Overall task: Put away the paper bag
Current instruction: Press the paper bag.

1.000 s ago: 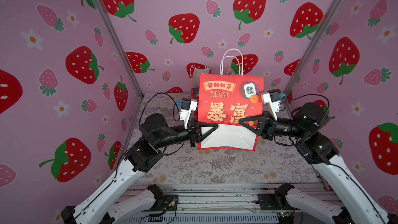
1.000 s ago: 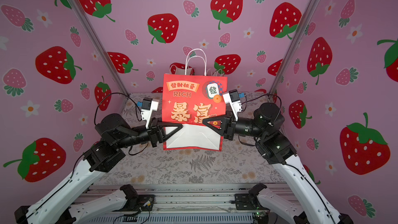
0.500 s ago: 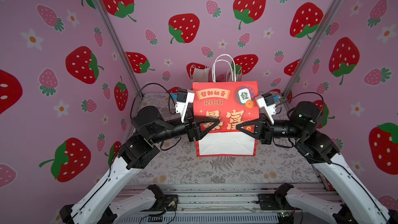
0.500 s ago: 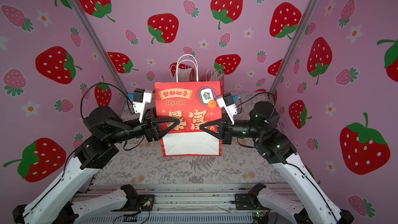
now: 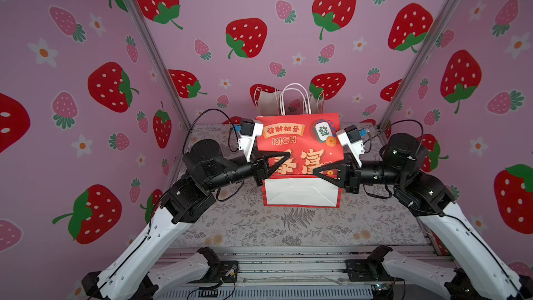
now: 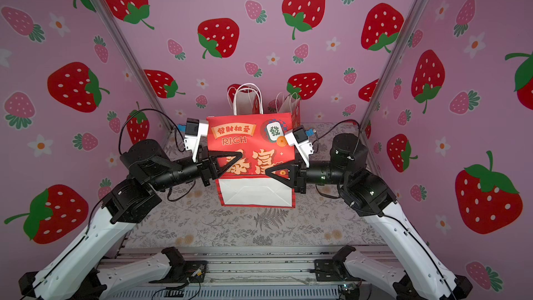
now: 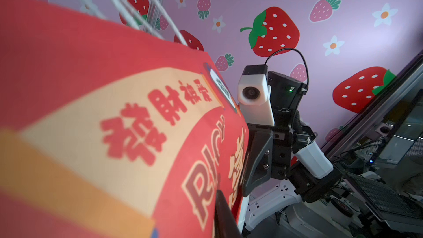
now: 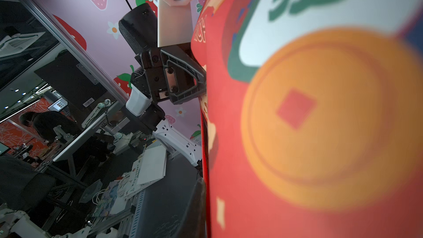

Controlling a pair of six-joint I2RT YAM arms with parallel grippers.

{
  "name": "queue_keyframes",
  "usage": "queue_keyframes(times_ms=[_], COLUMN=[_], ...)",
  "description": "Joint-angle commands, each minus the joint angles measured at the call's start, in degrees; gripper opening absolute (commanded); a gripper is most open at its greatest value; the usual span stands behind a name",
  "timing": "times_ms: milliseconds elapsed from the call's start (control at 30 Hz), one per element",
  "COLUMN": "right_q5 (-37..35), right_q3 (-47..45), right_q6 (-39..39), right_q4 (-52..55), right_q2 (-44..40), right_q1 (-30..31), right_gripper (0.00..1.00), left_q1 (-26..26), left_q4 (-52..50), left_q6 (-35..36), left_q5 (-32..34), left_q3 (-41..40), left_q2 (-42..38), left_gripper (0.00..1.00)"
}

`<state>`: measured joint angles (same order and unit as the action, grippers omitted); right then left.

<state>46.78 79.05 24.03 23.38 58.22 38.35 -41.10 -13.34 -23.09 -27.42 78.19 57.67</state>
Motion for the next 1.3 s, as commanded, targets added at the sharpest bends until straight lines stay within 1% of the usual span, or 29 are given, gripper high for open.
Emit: queue_keyframes(times_ms=[0, 33, 67, 100, 133, 167, 200, 233, 267, 333, 367, 467, 600, 800, 833, 967, 1033, 1067, 1100, 1133, 1233, 1267], right_q5=[-1.51, -1.52, -1.30, -0.73, -0.21, 0.12, 0.26, 0.42, 0.67, 1.28, 1.35, 2.06, 1.97, 0.71, 0.00, -4.42, -6.80, -7.79, -7.79, -6.73, -3.05, -2.27], right_q3=[1.06, 1.11, 1.11, 1.20, 1.25, 1.35, 1.45, 1.51, 1.46, 1.38, 1.29, 1.02, 1.28, 1.59, 1.64, 1.73, 1.56, 1.27, 0.92, 0.60, 0.58, 0.93], right_q6=[-0.65, -0.65, -0.55, -0.56, -0.61, -0.80, -1.15, -1.49, -1.91, -2.47, -2.71, -3.11, -4.39, -4.96, -4.87, -4.02, -3.40, -3.00, -2.70, -2.50, -3.03, -3.86], right_q4=[-0.09, -0.15, -0.17, -0.17, -0.05, 0.27, 0.67, 1.06, 1.34, 1.74, 1.85, 1.89, 3.69, 4.66, 4.60, 3.92, 3.16, 2.51, 1.70, 1.10, 1.40, 2.57], right_q2=[0.30, 0.48, 0.65, 0.86, 1.14, 1.35, 1.44, 1.38, 1.39, 1.09, 0.95, 0.58, 0.69, 1.10, 1.09, 0.72, 0.11, -0.30, -0.68, -0.95, -0.78, -0.65], right_q1=[0.69, 0.75, 0.72, 0.76, 0.70, 0.76, 0.77, 0.81, 0.80, 0.88, 0.86, 0.87, 0.96, 1.11, 1.07, 1.05, 1.07, 1.11, 1.05, 1.11, 1.11, 1.11], right_gripper=[0.16, 0.16, 0.15, 0.12, 0.10, 0.09, 0.09, 0.09, 0.08, 0.09, 0.09, 0.10, 0.10, 0.10, 0.09, 0.07, 0.07, 0.07, 0.07, 0.07, 0.07, 0.07], left_q1=[-0.40, -0.41, -0.47, -0.47, -0.47, -0.46, -0.39, -0.43, -0.47, -0.46, -0.45, -0.47, -0.46, -0.45, -0.43, -0.45, -0.47, -0.47, -0.45, -0.45, -0.45, -0.45], left_q4=[-0.72, -0.69, -0.59, -0.65, -1.00, -1.32, -1.63, -1.93, -2.19, -3.18, -3.78, -4.80, -5.43, -7.68, -7.69, -7.58, -7.81, -7.77, -7.59, -7.42, -7.53, -7.66], left_q6=[1.34, 1.38, 1.42, 1.53, 1.74, 2.10, 2.36, 2.71, 3.00, 3.87, 4.45, 5.40, 6.19, 7.65, 7.75, 7.48, 7.37, 7.31, 7.18, 7.14, 7.32, 7.37], left_q5=[0.40, 0.19, -0.11, -0.26, -0.27, -0.49, -0.61, -0.30, -0.03, 0.73, 1.28, 2.34, 4.22, 9.53, 10.20, 11.26, 11.35, 11.02, 10.46, 9.78, 9.22, 9.15], left_q3=[1.26, 1.26, 1.41, 1.96, 2.68, 3.61, 4.64, 5.56, 6.52, 8.31, 9.11, 10.72, 11.49, 11.39, 11.19, 10.36, 10.18, 10.14, 10.18, 10.21, 11.46, 12.09], left_q2=[-0.23, -0.23, -0.20, -0.12, 0.06, 0.24, 0.46, 0.65, 0.86, 1.60, 2.09, 3.37, 4.27, 4.56, 4.57, 4.63, 4.64, 4.56, 4.50, 4.38, 4.34, 4.38], left_gripper=[0.15, 0.15, 0.20, 0.29, 0.39, 0.52, 0.61, 0.68, 0.72, 0.74, 0.73, 0.65, 0.60, 0.39, 0.37, 0.22, 0.19, 0.18, 0.22, 0.29, 0.60, 0.68])
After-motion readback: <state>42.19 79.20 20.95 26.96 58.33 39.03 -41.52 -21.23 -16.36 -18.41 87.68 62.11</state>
